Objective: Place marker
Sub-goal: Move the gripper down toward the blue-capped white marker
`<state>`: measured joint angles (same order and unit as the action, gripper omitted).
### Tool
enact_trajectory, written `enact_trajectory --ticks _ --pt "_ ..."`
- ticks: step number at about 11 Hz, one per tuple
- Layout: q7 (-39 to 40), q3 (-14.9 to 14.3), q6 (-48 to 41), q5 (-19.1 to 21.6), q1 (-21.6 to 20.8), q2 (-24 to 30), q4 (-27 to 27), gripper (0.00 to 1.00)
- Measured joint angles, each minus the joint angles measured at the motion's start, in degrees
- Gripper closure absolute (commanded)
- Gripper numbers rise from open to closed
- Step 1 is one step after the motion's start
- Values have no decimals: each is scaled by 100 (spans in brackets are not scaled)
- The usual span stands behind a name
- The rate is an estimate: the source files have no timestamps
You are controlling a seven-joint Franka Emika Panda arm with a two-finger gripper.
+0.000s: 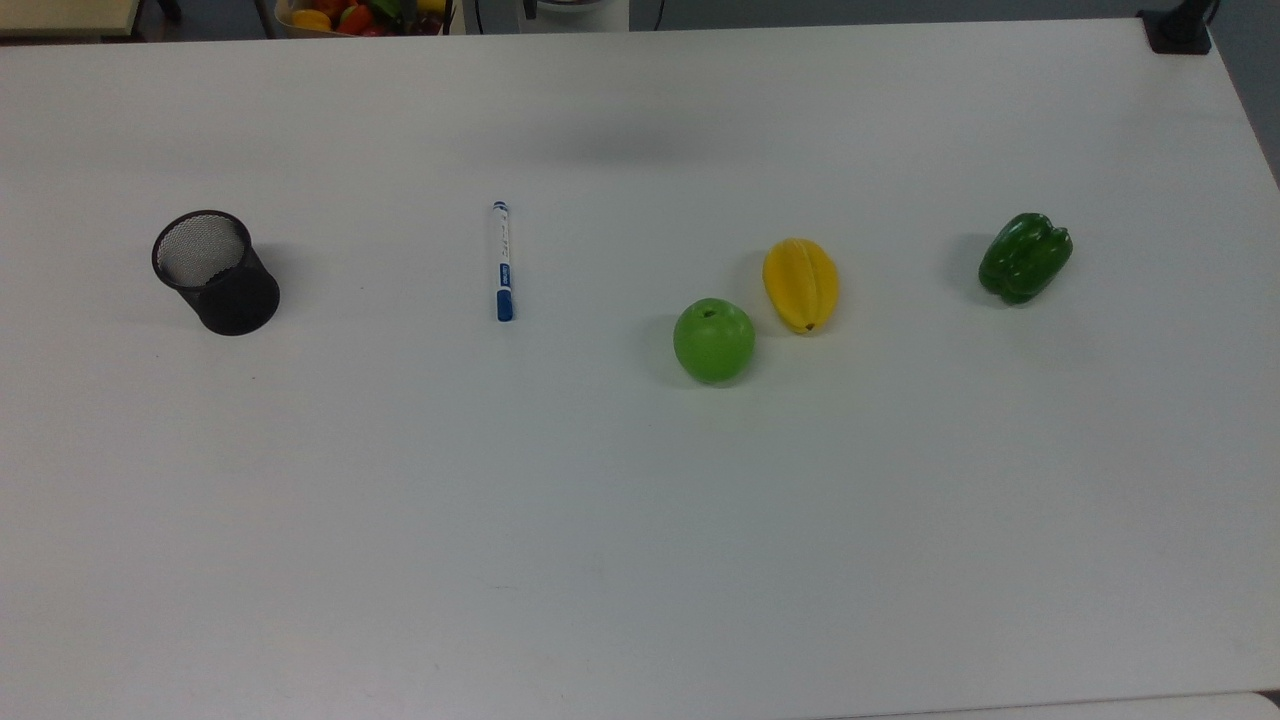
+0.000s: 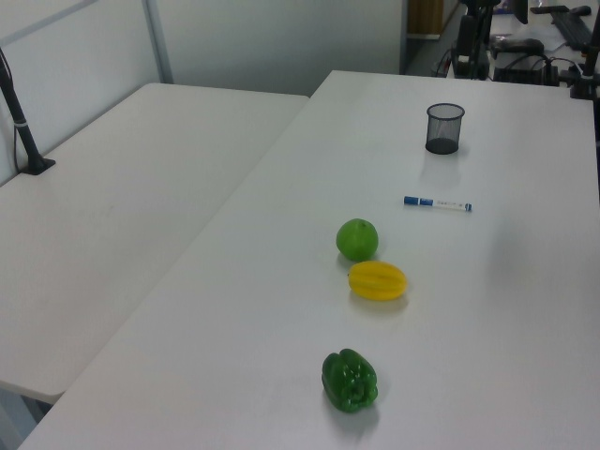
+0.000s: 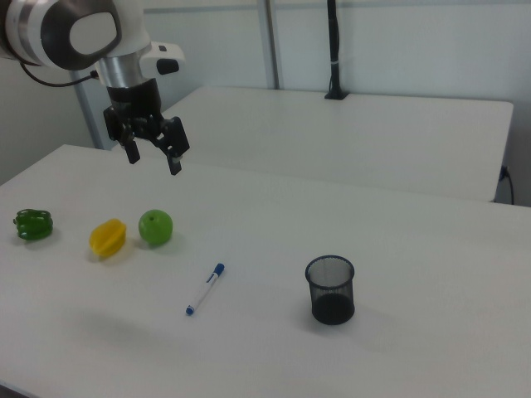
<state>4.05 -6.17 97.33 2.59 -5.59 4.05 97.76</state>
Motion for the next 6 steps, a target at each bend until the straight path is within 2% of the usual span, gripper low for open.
enact_trajectory --ticks 4,6 --pt "115 -10 0 17 0 39 -1 0" --pt "265 -24 302 17 0 -44 20 0"
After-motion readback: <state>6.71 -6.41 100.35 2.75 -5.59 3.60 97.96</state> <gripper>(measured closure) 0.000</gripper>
